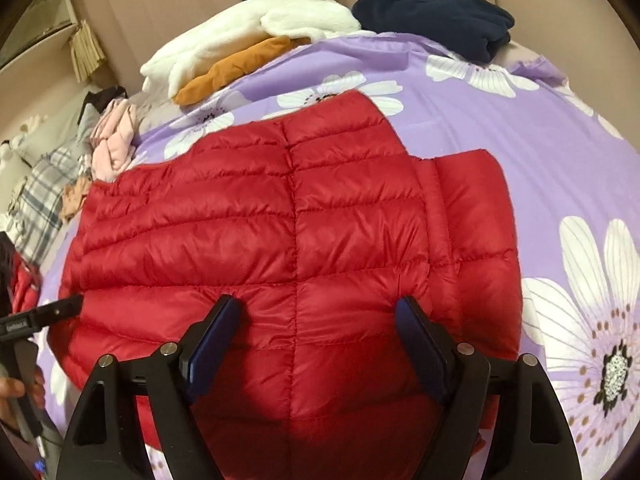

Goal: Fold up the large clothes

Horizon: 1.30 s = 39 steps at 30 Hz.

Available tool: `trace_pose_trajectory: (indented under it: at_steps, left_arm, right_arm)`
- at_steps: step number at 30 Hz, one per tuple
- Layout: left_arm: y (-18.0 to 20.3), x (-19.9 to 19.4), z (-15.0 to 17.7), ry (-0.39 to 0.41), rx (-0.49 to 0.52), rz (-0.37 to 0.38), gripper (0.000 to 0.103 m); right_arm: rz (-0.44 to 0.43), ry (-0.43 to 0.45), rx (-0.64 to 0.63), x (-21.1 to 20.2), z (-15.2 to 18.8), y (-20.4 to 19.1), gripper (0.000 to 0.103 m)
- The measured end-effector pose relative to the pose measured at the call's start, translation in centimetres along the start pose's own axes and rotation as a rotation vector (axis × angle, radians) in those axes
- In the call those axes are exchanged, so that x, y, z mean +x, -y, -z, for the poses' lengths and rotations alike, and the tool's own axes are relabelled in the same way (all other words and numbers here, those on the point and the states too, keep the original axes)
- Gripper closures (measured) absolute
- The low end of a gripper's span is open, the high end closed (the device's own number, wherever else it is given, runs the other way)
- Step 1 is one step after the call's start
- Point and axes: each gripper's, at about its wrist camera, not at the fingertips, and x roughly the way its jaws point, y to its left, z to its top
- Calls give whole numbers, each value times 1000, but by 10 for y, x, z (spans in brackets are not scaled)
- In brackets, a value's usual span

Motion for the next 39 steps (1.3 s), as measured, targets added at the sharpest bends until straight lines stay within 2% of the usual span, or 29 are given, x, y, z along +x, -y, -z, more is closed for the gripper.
trace_pose_trajectory:
  at_steps: [3, 8, 15, 17, 21, 23, 28, 39]
  left_arm:
    - [-1, -21, 10, 11, -19, 18, 1]
    - [-12, -62, 30, 44, -94, 106, 1]
    - [-36, -103, 62, 93, -196, 124, 1]
    - [-47, -110, 70, 99, -245, 150, 1]
    - [-68, -110, 81, 100, -354, 212, 1]
    - [-78, -107, 85, 99, -429, 279, 1]
    - [-91, -96, 88, 99, -548, 417, 1]
    - [-112, -68, 87, 70, -676, 509, 1]
  right_arm:
    - [-3, 44, -12, -17, 2, -1, 22]
    - [-30, 85, -48, -45, 9, -3, 22]
    - [-103, 147, -22, -71, 14, -8, 22]
    - [-139, 159, -22, -75, 16, -13, 22]
    - [-180, 141, -28, -70, 20, -24, 22]
    - [-196, 124, -31, -66, 22, -30, 22]
    - [-211, 98, -75, -60, 29, -47, 22]
    - [-209, 67, -132, -51, 35, -69, 22]
